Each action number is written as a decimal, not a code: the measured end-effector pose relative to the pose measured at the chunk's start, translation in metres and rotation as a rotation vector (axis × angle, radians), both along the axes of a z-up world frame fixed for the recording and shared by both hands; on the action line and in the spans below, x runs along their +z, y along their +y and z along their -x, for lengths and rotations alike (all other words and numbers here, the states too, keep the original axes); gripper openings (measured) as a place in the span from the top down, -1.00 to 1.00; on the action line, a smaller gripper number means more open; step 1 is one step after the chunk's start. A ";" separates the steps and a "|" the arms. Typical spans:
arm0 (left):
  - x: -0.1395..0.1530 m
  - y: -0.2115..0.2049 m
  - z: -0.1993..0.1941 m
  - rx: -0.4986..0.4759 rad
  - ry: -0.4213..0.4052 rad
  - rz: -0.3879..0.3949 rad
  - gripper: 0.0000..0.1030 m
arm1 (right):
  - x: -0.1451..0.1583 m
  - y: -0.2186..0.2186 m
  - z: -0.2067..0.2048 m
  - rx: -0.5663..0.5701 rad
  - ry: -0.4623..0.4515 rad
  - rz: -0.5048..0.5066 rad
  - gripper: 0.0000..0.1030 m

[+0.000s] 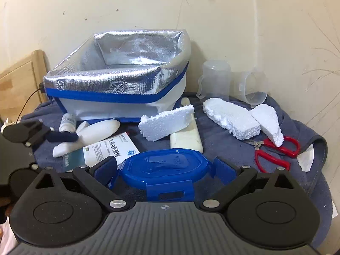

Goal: Organize rigid objects
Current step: 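Grasp the white medicine box with the left tool while the right tool grasps the blue plastic lid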

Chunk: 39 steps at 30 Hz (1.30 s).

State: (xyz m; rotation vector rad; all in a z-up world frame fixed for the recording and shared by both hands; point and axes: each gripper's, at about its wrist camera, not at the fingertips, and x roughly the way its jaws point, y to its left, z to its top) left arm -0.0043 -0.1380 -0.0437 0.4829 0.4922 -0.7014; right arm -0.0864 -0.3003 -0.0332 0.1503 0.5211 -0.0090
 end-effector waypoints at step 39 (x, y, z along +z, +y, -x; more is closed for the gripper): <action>0.028 0.024 0.011 0.046 0.013 0.077 -0.52 | 0.044 0.018 0.011 -0.005 -0.076 0.047 -0.88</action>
